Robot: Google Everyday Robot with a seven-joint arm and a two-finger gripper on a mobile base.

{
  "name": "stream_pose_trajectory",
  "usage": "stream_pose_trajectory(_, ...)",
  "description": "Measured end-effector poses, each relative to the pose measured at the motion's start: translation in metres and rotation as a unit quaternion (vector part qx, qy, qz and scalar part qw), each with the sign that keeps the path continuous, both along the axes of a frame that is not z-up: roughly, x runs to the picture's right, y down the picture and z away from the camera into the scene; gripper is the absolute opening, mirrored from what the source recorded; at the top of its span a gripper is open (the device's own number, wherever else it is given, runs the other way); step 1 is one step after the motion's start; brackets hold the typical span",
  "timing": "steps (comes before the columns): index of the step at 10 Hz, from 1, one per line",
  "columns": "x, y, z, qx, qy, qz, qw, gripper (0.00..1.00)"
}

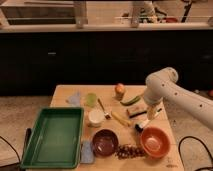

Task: Place eraser in purple bowl

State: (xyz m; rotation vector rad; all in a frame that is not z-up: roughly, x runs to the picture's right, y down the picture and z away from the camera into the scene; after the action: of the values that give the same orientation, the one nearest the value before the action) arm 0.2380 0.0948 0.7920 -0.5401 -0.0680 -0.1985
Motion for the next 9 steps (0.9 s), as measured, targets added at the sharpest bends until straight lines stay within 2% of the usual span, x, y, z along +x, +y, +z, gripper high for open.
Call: stream_pose_trajectory(9,-0.007,-0.003,0.032,-0.003,-0.001,0.018,0.9998,0.8)
